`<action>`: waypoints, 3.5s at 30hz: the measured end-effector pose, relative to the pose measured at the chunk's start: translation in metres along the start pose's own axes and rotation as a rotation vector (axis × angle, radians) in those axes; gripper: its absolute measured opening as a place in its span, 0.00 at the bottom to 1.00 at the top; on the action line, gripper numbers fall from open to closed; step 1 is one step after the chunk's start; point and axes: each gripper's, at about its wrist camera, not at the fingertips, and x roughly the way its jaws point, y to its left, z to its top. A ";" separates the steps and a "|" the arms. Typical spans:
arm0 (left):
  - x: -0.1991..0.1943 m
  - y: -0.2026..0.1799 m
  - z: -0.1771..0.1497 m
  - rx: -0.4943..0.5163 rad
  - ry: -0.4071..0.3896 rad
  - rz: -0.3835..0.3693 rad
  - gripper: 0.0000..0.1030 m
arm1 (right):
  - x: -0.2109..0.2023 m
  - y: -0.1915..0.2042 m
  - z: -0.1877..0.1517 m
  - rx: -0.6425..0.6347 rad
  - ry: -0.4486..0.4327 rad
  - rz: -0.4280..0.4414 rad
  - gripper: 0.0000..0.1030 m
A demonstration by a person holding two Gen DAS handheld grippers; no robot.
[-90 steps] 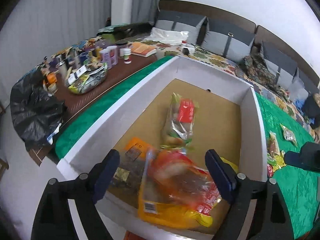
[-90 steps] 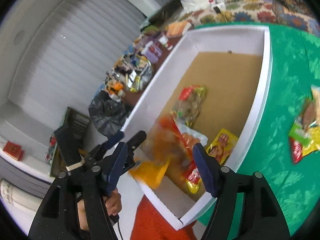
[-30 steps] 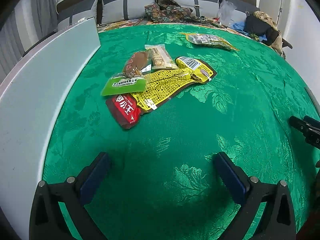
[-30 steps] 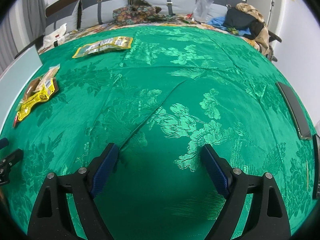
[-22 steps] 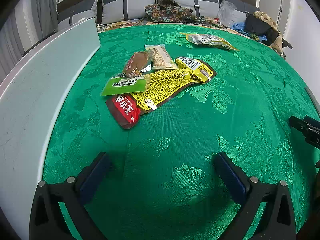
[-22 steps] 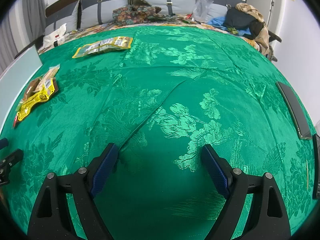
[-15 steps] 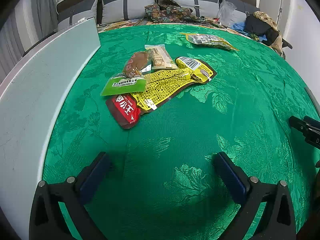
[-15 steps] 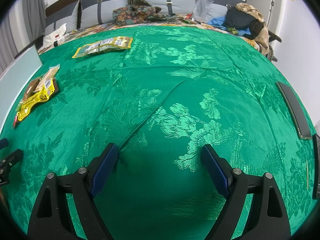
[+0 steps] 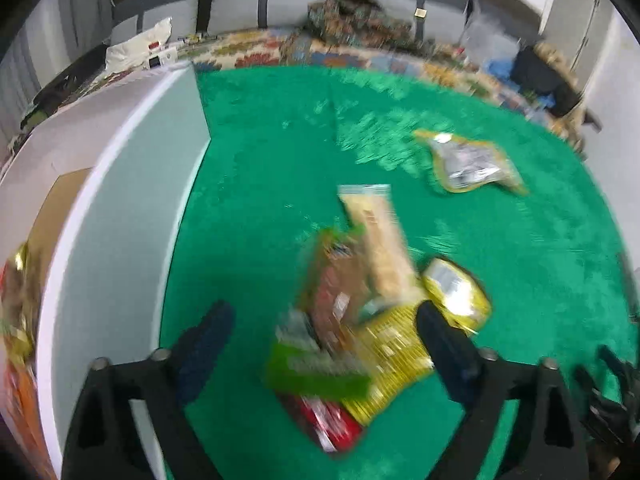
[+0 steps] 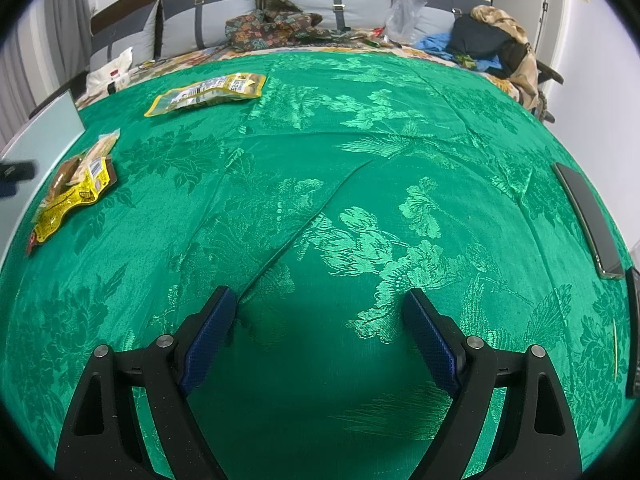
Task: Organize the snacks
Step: 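Move the left tool down toward the remaining snack pile, then position the left tool over the brown fish-snack bag while the right tool reaches the yellow spicy strip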
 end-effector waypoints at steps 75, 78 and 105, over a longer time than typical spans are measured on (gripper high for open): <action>0.005 0.004 -0.097 -0.058 -0.107 0.100 1.00 | 0.002 0.000 0.001 0.001 0.000 0.001 0.86; 0.006 0.005 -0.093 -0.004 -0.100 0.073 1.00 | 0.002 0.000 0.001 0.001 0.000 0.001 0.86; 0.005 0.009 -0.094 0.001 -0.113 0.054 1.00 | 0.033 0.204 0.075 -0.435 0.036 0.131 0.85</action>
